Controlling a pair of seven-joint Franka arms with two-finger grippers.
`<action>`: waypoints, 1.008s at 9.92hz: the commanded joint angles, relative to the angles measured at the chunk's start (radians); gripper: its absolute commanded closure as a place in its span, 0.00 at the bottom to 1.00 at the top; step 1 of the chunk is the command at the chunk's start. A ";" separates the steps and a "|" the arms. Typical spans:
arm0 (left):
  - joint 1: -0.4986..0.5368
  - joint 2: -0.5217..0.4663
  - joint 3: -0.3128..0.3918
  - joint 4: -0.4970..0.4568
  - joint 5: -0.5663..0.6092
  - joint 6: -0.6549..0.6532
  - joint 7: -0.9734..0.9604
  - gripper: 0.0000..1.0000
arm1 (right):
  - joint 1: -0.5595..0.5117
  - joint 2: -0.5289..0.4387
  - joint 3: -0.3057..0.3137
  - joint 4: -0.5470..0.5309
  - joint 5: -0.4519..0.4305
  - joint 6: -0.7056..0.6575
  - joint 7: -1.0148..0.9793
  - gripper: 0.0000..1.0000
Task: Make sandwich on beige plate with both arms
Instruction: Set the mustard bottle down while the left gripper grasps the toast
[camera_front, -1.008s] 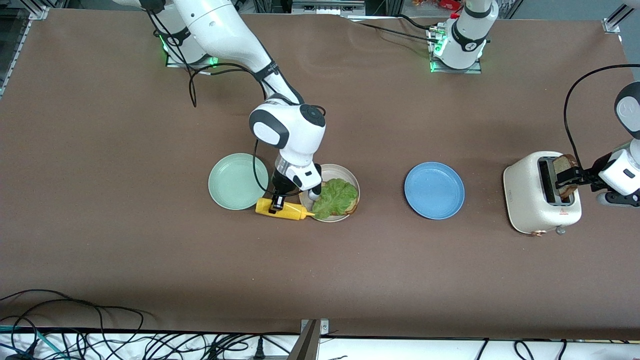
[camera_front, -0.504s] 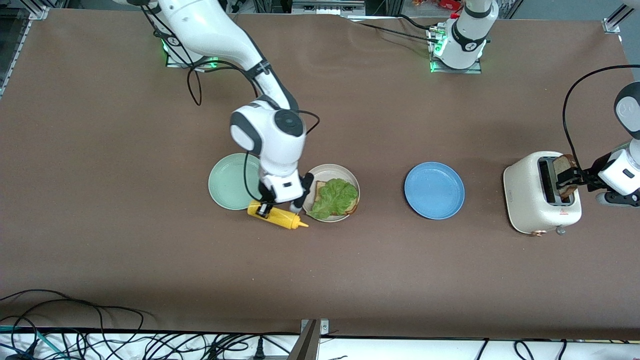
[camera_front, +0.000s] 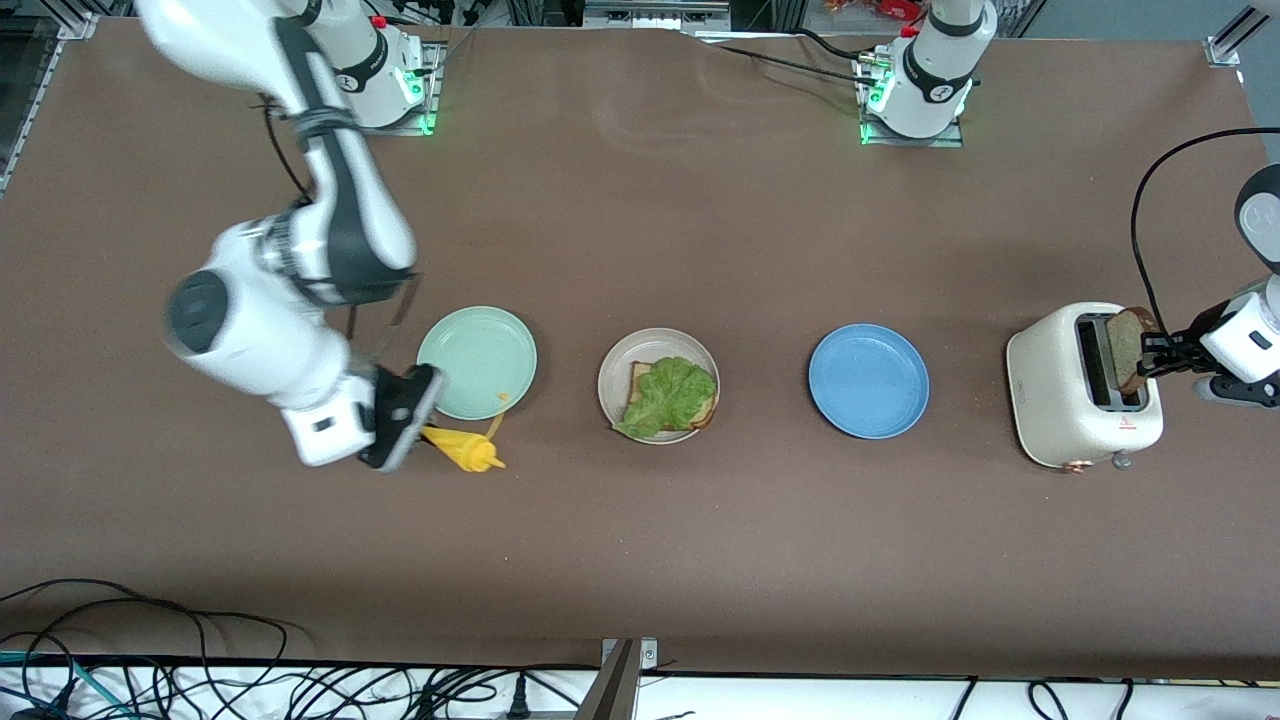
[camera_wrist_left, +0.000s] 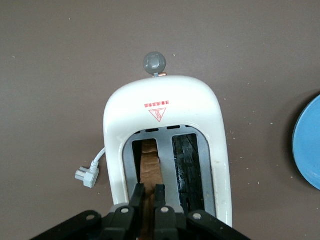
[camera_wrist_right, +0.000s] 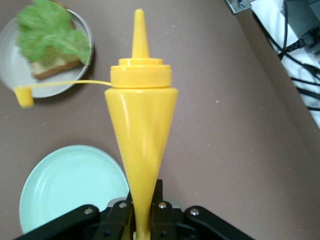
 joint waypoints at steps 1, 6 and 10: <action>0.007 -0.027 -0.007 -0.021 0.031 -0.016 0.056 1.00 | -0.193 -0.042 0.025 -0.047 0.236 -0.223 -0.296 1.00; -0.034 -0.022 -0.013 0.153 0.030 -0.181 0.059 1.00 | -0.465 -0.020 0.026 -0.257 0.454 -0.463 -0.819 1.00; -0.091 -0.019 -0.013 0.314 0.021 -0.360 0.055 1.00 | -0.566 0.174 0.031 -0.251 0.579 -0.579 -1.163 1.00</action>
